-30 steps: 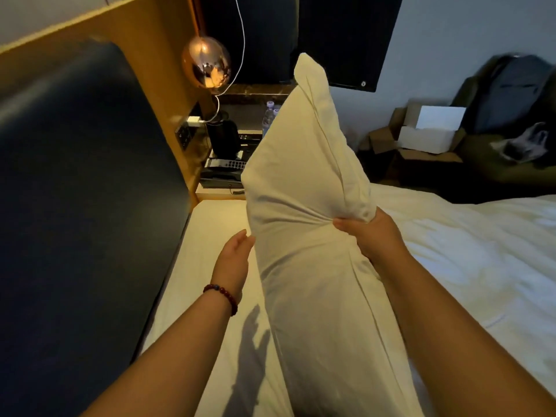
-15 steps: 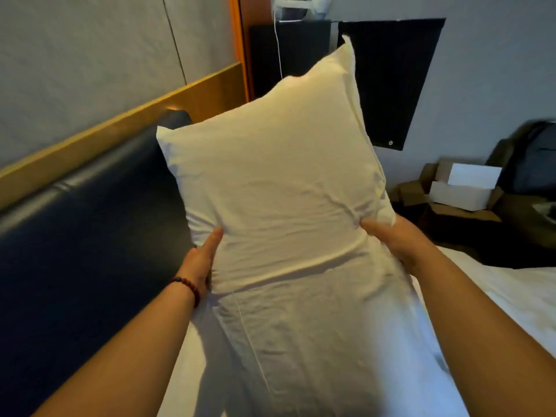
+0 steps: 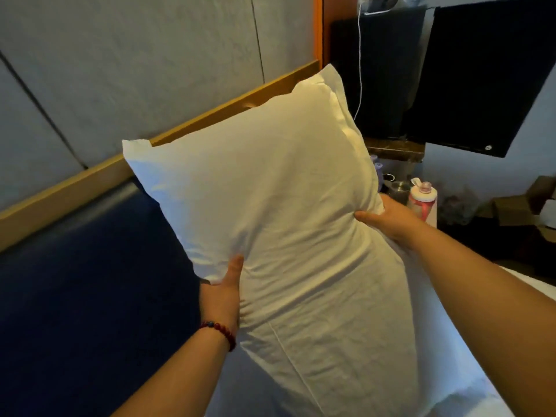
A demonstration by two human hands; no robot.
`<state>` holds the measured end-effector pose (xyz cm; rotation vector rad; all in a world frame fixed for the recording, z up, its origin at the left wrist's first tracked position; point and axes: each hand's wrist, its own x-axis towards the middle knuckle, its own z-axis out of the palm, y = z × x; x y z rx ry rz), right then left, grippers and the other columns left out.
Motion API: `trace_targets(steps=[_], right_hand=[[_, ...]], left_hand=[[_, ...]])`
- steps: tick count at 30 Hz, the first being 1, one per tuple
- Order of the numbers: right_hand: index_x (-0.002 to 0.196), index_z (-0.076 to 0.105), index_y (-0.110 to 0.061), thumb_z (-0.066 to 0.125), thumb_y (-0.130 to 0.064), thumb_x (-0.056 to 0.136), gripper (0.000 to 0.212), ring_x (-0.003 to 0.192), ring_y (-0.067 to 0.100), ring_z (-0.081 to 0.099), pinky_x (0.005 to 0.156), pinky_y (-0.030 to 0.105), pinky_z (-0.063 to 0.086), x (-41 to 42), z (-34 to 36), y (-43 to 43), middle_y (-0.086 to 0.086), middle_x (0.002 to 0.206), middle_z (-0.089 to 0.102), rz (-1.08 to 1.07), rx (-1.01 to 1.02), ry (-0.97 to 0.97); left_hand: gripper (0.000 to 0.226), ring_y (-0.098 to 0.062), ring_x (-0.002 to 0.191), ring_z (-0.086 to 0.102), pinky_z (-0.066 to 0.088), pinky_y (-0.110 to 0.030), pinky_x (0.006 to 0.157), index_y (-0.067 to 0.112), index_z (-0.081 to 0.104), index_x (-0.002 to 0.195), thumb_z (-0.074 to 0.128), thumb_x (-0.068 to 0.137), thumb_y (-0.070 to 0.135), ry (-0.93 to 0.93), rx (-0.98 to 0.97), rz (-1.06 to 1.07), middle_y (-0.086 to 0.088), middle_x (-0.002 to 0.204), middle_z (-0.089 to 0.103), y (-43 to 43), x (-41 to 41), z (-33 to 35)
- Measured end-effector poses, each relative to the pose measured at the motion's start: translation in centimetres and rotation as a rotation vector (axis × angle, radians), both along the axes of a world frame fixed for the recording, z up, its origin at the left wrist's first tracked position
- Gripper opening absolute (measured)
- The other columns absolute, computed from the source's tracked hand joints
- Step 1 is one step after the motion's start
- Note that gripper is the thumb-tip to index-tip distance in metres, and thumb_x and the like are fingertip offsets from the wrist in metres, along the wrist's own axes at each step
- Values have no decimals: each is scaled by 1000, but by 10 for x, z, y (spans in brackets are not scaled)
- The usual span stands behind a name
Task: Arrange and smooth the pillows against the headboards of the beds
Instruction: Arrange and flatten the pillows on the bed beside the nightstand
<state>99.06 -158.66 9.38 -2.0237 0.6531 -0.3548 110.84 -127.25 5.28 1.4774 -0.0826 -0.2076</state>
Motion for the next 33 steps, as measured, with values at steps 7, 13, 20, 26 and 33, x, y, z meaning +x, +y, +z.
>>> trace_targets(steps=[7, 13, 20, 26, 33], right_hand=[[132, 54, -12, 69, -34, 87, 52, 111, 25, 55, 82, 32, 35, 60, -57, -8, 11, 127, 60, 91, -74, 158], [149, 20, -48, 54, -65, 80, 79, 142, 16, 32, 112, 46, 34, 96, -144, 24, -9, 155, 33, 208, 159, 17], [156, 0, -26, 25, -48, 99, 67, 150, 18, 0, 121, 47, 6, 93, -147, 84, -2, 164, 0, 86, -161, 15], [151, -13, -40, 16, -67, 89, 74, 148, 34, -15, 118, 52, 11, 59, -135, 157, -3, 161, -23, 355, -556, 148], [152, 1, -44, 7, -74, 86, 73, 150, 19, 4, 116, 37, 23, 26, -124, 143, -12, 160, -12, 506, -681, 216]], left_hand=[[46, 0, 91, 66, 51, -22, 77, 37, 62, 109, 82, 69, 45, 27, 207, 16, 18, 98, 71, 23, 3, -38], [52, -14, 78, 65, 53, -29, 74, 27, 55, 108, 80, 70, 50, 108, 458, 39, -2, 86, 67, 60, -6, -66], [95, -13, 135, 34, 36, -26, 110, 22, 23, 148, 77, 74, 47, -210, 651, 84, 1, 153, 23, 62, -2, -47], [88, -26, 148, -7, 12, -44, 116, 28, 17, 151, 72, 83, 35, -908, 1051, -5, -2, 161, -8, 55, 2, -31], [78, -34, 144, 22, 10, -47, 119, 16, 33, 146, 57, 86, 60, -1186, 1453, -130, -12, 156, 28, -16, 82, 71]])
